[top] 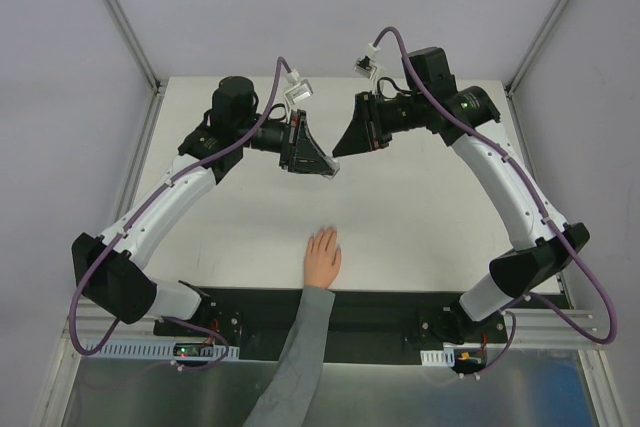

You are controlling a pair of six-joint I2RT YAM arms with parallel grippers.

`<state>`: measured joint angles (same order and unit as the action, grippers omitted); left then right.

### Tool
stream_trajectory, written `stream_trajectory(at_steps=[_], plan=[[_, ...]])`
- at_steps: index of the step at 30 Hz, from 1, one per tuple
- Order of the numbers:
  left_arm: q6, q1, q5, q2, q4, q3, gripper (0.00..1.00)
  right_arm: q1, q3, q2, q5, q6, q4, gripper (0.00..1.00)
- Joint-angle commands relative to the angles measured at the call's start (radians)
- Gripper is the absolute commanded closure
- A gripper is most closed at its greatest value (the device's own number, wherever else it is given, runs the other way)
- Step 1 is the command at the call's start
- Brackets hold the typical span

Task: Paint the nails

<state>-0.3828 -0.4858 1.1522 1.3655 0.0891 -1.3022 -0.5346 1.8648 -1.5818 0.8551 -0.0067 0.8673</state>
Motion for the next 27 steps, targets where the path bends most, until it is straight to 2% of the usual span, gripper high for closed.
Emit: stream_trajectory(at_steps=[1,3,5,8,10,12,15,19,22,27], plan=[[-0.024,-0.017,0.047,0.0,-0.037,-0.039,0.85,-0.011,0.036,0.026,0.01,0.004,-0.047,0.99],[-0.024,-0.019,0.046,-0.002,-0.038,-0.039,0.89,-0.013,0.036,0.026,0.009,0.002,-0.047,0.99],[-0.022,-0.019,0.035,0.0,-0.037,-0.042,1.0,-0.015,0.036,0.029,0.004,0.002,-0.044,0.99],[-0.005,-0.019,-0.069,-0.019,-0.034,-0.037,1.0,-0.016,0.043,0.032,-0.08,0.032,-0.024,0.99],[0.028,-0.02,-0.147,-0.054,-0.032,-0.023,1.0,-0.019,0.065,0.028,-0.137,0.059,0.01,0.86],[0.071,-0.025,-0.282,-0.08,-0.026,0.001,1.0,-0.022,0.082,0.022,-0.212,0.094,0.047,0.64],[0.119,-0.028,-0.402,-0.12,-0.025,0.024,1.0,-0.024,0.126,0.01,-0.318,0.143,0.099,0.42],[0.154,-0.034,-0.488,-0.152,-0.023,0.041,1.0,-0.028,0.195,-0.018,-0.373,0.22,0.125,0.35],[0.196,-0.051,-0.578,-0.166,-0.023,0.046,1.0,-0.034,0.258,-0.041,-0.444,0.276,0.153,0.34],[0.252,-0.077,-0.677,-0.163,-0.026,0.035,1.0,-0.062,0.312,-0.078,-0.484,0.361,0.092,0.34]])
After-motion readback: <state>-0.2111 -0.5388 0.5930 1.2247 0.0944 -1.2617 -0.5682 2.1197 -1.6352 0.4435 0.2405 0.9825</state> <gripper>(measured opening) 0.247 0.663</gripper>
